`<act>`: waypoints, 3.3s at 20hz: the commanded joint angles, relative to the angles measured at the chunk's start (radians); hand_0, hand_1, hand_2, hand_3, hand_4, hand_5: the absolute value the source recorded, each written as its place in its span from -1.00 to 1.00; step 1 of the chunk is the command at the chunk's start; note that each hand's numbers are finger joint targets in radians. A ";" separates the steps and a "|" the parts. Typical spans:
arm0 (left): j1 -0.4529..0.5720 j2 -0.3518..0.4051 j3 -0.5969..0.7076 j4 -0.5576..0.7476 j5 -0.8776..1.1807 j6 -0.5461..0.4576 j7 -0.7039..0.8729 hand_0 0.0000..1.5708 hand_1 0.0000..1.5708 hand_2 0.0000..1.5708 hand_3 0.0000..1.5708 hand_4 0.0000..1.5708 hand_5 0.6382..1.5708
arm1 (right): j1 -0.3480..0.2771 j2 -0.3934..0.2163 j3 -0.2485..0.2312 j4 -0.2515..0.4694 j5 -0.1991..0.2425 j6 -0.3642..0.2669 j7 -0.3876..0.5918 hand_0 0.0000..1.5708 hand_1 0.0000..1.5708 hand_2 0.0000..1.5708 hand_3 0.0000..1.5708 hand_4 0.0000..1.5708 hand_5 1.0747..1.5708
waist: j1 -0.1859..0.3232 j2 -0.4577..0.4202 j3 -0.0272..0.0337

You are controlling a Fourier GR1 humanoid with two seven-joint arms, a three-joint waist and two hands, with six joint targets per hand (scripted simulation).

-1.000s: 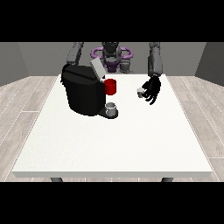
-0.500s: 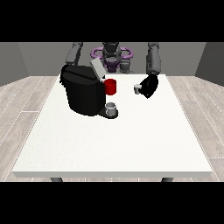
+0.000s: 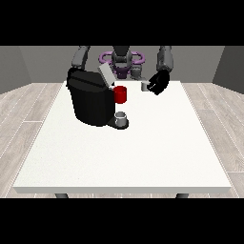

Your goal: Insert the coffee pod into the coffee machine and close the lid

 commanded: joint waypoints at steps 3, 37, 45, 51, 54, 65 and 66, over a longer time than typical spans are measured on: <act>-0.013 0.005 0.030 -0.027 0.029 -0.054 0.013 0.74 0.74 0.76 0.69 -0.28 1.00 | 0.000 -0.042 -0.020 -0.050 -0.034 0.030 0.074 -1.00 -1.00 -1.00 -1.00 -0.60 1.00 | -0.018 -0.045 -0.0004; -0.473 0.102 0.241 -0.004 0.128 -0.057 0.265 0.92 0.92 0.91 0.82 -0.23 1.00 | -0.130 -0.077 0.026 0.034 -0.027 0.190 -0.131 -1.00 -1.00 -1.00 -1.00 -0.66 1.00 | -0.164 0.243 -0.0003; -0.530 0.122 0.234 0.020 0.139 -0.096 0.276 0.86 0.86 0.88 0.71 -0.21 1.00 | -0.261 -0.120 -0.043 0.097 -0.073 0.192 -0.076 -1.00 -1.00 -1.00 -1.00 -0.76 1.00 | -0.141 0.289 0.0000; -0.516 0.119 0.209 0.031 0.117 -0.087 0.249 0.94 0.94 0.95 0.84 -0.11 1.00 | -0.253 -0.099 -0.027 0.121 -0.037 0.153 -0.114 -1.00 -1.00 -1.00 -1.00 -0.65 1.00 | -0.140 0.293 0.0000; -0.515 0.134 0.218 0.029 0.121 -0.081 0.240 0.81 0.81 0.86 0.72 -0.15 1.00 | -0.262 -0.138 -0.053 0.148 -0.057 0.187 -0.098 -1.00 -1.00 -1.00 -1.00 -0.67 1.00 | -0.138 0.296 0.0000; -0.550 0.095 0.240 0.031 0.141 -0.015 0.222 0.09 0.09 0.16 0.11 -0.57 1.00 | -0.295 -0.061 -0.027 0.178 -0.038 0.140 -0.156 -1.00 -1.00 -1.00 -1.00 -0.60 1.00 | -0.141 0.332 -0.0002; -0.482 0.050 0.231 0.005 0.162 -0.027 0.175 -1.00 -1.00 -0.55 -0.55 -1.00 1.00 | -0.249 -0.101 -0.062 0.203 -0.065 0.177 -0.164 -1.00 -1.00 -1.00 -1.00 -0.72 1.00 | -0.110 0.278 -0.0002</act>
